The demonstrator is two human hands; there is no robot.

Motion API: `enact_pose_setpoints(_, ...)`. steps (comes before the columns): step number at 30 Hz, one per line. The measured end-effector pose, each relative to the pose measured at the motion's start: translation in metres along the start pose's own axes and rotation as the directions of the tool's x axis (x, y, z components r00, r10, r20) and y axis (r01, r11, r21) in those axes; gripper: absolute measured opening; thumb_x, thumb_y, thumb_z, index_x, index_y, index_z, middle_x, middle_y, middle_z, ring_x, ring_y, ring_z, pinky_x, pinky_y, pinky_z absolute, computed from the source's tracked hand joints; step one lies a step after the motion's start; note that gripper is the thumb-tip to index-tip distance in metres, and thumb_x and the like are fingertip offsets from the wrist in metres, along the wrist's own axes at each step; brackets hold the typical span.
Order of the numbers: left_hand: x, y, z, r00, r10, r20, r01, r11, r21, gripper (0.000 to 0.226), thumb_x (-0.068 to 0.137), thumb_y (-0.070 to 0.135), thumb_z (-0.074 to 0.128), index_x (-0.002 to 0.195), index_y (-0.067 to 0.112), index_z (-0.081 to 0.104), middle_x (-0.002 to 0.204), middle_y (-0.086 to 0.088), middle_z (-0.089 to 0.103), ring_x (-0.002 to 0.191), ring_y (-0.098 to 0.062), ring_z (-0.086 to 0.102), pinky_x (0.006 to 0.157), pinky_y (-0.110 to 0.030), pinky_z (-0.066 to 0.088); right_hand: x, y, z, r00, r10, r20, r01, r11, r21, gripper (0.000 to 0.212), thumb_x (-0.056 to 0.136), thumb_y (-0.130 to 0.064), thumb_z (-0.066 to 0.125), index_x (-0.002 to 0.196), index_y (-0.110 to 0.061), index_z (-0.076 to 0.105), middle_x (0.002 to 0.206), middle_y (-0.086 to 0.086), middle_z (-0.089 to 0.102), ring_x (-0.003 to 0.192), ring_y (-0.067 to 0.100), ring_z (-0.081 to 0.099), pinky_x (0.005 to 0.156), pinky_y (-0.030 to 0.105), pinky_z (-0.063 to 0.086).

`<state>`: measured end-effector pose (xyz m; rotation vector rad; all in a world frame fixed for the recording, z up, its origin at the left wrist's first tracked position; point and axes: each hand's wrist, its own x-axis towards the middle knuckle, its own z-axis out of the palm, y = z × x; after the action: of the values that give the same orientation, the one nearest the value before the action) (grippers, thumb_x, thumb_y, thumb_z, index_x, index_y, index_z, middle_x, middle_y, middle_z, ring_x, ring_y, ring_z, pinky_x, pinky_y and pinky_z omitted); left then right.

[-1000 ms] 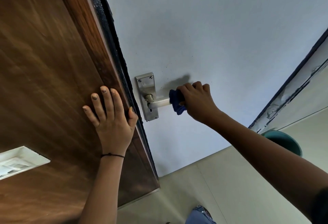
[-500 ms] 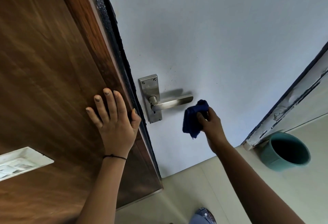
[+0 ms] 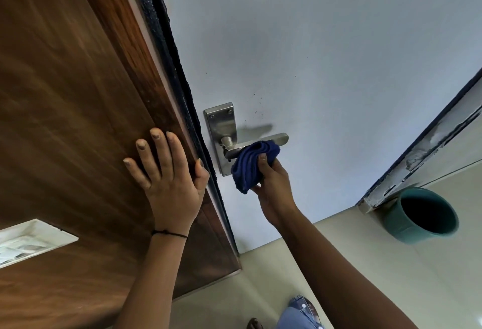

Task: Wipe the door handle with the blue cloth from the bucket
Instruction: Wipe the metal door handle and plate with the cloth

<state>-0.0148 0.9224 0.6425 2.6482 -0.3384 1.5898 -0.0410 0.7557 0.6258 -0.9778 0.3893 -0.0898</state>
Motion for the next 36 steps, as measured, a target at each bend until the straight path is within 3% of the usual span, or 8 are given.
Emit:
enact_pose_setpoints(7,0.0,0.0,0.0,1.0,-0.001,-0.001,0.001,1.0,0.001,0.078,0.094,0.034,0.039,0.149,0.012,-0.012,0.155,0.0,-0.026,0.143,-0.019,-0.024,0.116,-0.042,-0.016,-0.004,0.027,0.025,0.998,-0.051,0.049,0.061,0.968,-0.242,0.028,0.099,-0.021,0.044,0.125,-0.013,0.054,0.124,0.01,0.064,0.113,0.025,0.062,0.094,0.036,0.054)
enact_pose_setpoints(11,0.002,0.0,-0.002,1.0,-0.007,0.016,0.007,1.0,0.018,0.077,0.094,0.034,0.037,0.149,0.013,-0.013,0.155,0.0,-0.028,0.142,-0.019,-0.026,0.116,-0.042,-0.016,-0.005,0.033,0.034,0.989,-0.115,0.098,0.143,0.916,-0.376,0.026,0.098,-0.017,0.047,0.122,-0.011,0.055,0.12,0.009,0.064,0.109,0.02,0.062,0.084,0.017,0.053)
enact_pose_setpoints(14,0.001,0.001,-0.002,1.0,-0.013,0.021,0.012,1.0,0.028,0.078,0.094,0.034,0.038,0.148,0.013,-0.013,0.156,-0.003,-0.027,0.142,-0.019,-0.026,0.116,-0.042,-0.017,-0.002,0.033,0.035,0.982,-0.147,0.121,0.187,0.87,-0.457,0.024,0.097,-0.015,0.049,0.12,-0.01,0.055,0.119,0.009,0.064,0.107,0.021,0.062,0.086,0.02,0.053)
enact_pose_setpoints(21,0.002,0.007,-0.005,0.997,-0.049,0.062,0.047,0.998,0.043,0.081,0.093,0.029,0.044,0.148,0.011,-0.011,0.146,-0.024,0.01,0.137,-0.04,0.001,0.116,-0.042,-0.016,0.006,0.015,0.014,0.956,-0.153,0.25,0.293,0.54,-0.789,0.033,0.093,-0.027,0.053,0.125,-0.018,0.054,0.122,0.003,0.065,0.106,0.021,0.062,0.082,0.022,0.045)
enact_pose_setpoints(25,0.008,0.034,-0.015,0.968,-0.245,0.047,0.249,0.965,-0.083,0.08,0.083,0.008,0.055,0.146,-0.004,0.008,0.147,-0.034,0.018,0.135,-0.047,0.008,0.117,-0.041,-0.011,-0.002,-0.008,-0.037,0.976,-0.141,0.164,0.216,0.602,-0.769,0.032,0.088,-0.03,0.058,0.118,-0.022,0.057,0.114,0.001,0.068,0.1,0.02,0.064,0.087,0.037,0.053)
enact_pose_setpoints(29,0.018,0.097,-0.027,0.837,-0.497,0.229,0.547,0.756,-0.359,0.084,0.077,0.002,0.053,0.144,-0.012,0.004,0.15,-0.039,0.003,0.142,-0.043,-0.001,0.119,-0.038,-0.006,-0.024,-0.043,-0.106,0.984,-0.174,0.031,0.149,0.724,-0.674,0.025,0.089,-0.02,0.06,0.113,-0.019,0.06,0.108,0.0,0.068,0.095,0.017,0.065,0.078,0.025,0.051)
enact_pose_setpoints(33,-0.004,0.202,-0.028,0.854,-0.154,0.496,0.46,0.669,-0.584,0.075,0.087,0.022,0.044,0.148,0.0,0.009,0.157,-0.023,-0.004,0.147,-0.027,-0.006,0.12,-0.035,-0.001,-0.057,-0.083,-0.184,0.968,-0.241,-0.067,0.142,0.749,-0.647,0.022,0.089,-0.019,0.06,0.111,-0.02,0.061,0.103,-0.001,0.069,0.085,0.004,0.065,0.07,0.015,0.048)
enact_pose_setpoints(36,-0.018,0.292,-0.05,0.594,0.269,0.758,0.688,0.318,-0.652,0.049,0.096,0.035,0.042,0.143,0.023,0.035,0.156,0.007,0.02,0.144,-0.006,0.018,0.112,-0.01,0.018,-0.089,-0.117,-0.248,0.94,-0.309,-0.147,0.154,0.767,-0.623,0.028,0.089,-0.015,0.062,0.115,-0.024,0.057,0.105,-0.001,0.069,0.08,0.007,0.068,0.072,0.024,0.056)
